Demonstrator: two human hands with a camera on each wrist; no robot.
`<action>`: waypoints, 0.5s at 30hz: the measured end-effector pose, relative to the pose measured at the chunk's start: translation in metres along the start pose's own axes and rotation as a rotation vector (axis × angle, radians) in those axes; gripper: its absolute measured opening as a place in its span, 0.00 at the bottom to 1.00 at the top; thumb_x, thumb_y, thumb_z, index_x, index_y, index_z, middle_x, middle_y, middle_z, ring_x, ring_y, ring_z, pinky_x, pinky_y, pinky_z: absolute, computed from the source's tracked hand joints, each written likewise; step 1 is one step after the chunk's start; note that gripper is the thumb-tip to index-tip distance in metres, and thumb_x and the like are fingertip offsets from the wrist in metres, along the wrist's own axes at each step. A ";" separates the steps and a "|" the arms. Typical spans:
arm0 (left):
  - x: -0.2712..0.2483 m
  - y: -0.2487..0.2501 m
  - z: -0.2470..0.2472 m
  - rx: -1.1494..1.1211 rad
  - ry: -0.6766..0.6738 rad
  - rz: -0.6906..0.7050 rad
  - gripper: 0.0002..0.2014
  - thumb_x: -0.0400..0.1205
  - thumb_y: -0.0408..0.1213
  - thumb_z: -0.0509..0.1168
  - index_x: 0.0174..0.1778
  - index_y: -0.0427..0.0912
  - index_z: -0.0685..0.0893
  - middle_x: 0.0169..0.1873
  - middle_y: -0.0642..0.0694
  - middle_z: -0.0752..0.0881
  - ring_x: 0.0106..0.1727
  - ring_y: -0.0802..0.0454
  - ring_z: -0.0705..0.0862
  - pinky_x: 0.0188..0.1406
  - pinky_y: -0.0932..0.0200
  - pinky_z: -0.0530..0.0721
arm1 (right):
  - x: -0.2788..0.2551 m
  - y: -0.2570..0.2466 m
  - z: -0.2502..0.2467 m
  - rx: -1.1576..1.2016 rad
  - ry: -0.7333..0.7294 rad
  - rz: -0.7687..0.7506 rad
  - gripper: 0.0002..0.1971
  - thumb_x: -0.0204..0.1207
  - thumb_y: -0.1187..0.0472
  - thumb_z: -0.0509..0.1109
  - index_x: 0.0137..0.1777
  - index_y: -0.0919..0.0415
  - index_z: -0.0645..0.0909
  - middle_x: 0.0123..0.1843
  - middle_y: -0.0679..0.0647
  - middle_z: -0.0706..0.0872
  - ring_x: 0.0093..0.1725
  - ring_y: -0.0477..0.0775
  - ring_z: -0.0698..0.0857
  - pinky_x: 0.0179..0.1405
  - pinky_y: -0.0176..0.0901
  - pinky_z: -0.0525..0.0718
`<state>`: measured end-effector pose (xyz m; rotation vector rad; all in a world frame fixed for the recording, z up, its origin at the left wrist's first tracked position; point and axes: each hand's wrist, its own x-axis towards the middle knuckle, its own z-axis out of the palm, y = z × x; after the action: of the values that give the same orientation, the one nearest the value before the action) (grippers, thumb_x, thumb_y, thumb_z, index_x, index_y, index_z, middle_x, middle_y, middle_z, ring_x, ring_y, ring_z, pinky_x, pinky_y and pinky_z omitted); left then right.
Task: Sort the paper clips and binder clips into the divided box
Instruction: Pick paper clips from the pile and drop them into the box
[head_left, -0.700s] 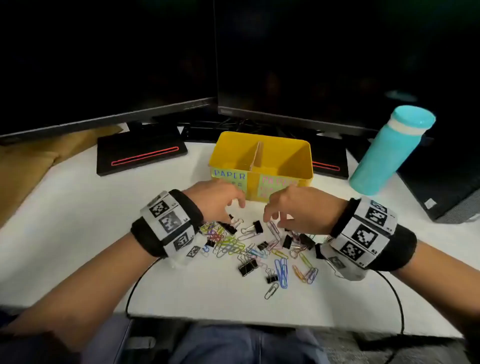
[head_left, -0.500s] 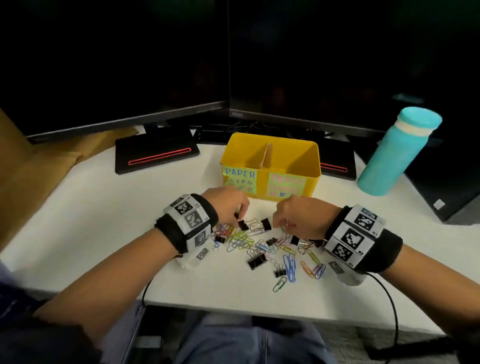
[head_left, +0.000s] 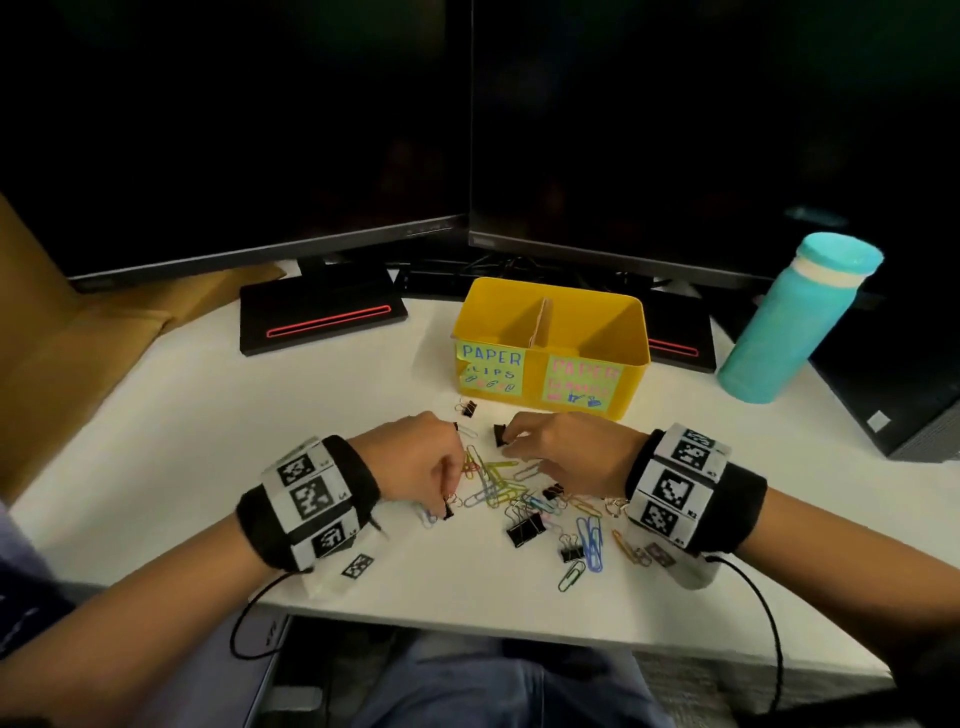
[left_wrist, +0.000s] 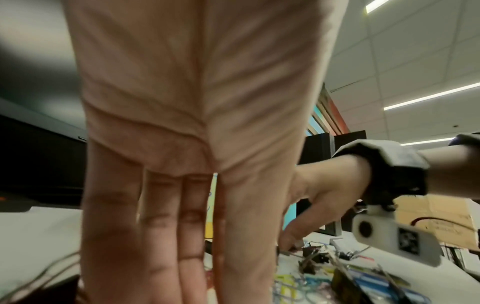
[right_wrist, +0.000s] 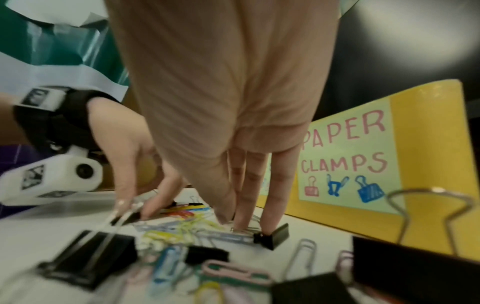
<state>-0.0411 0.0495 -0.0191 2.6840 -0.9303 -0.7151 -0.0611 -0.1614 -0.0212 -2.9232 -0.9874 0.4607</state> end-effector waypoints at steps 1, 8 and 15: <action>-0.002 -0.001 0.000 -0.043 -0.010 0.014 0.08 0.68 0.36 0.78 0.40 0.39 0.90 0.29 0.53 0.86 0.33 0.57 0.87 0.43 0.58 0.88 | 0.001 0.004 -0.001 -0.019 -0.008 0.024 0.22 0.78 0.69 0.61 0.72 0.55 0.76 0.76 0.50 0.72 0.65 0.60 0.81 0.62 0.53 0.81; 0.007 -0.031 -0.028 0.051 0.328 -0.271 0.16 0.75 0.42 0.73 0.57 0.47 0.83 0.52 0.47 0.84 0.53 0.48 0.82 0.52 0.51 0.82 | 0.012 -0.006 -0.009 0.114 0.015 0.126 0.28 0.68 0.39 0.72 0.61 0.58 0.81 0.54 0.54 0.85 0.42 0.50 0.79 0.42 0.44 0.79; 0.026 -0.024 -0.023 -0.035 0.141 -0.370 0.26 0.62 0.50 0.81 0.48 0.38 0.85 0.41 0.46 0.86 0.34 0.49 0.82 0.35 0.57 0.81 | 0.041 -0.027 -0.005 0.141 -0.048 0.269 0.25 0.66 0.43 0.76 0.54 0.62 0.84 0.51 0.58 0.89 0.50 0.60 0.86 0.43 0.48 0.83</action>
<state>0.0009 0.0532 -0.0173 2.8614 -0.3868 -0.5899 -0.0451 -0.1152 -0.0243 -2.9372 -0.5402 0.5847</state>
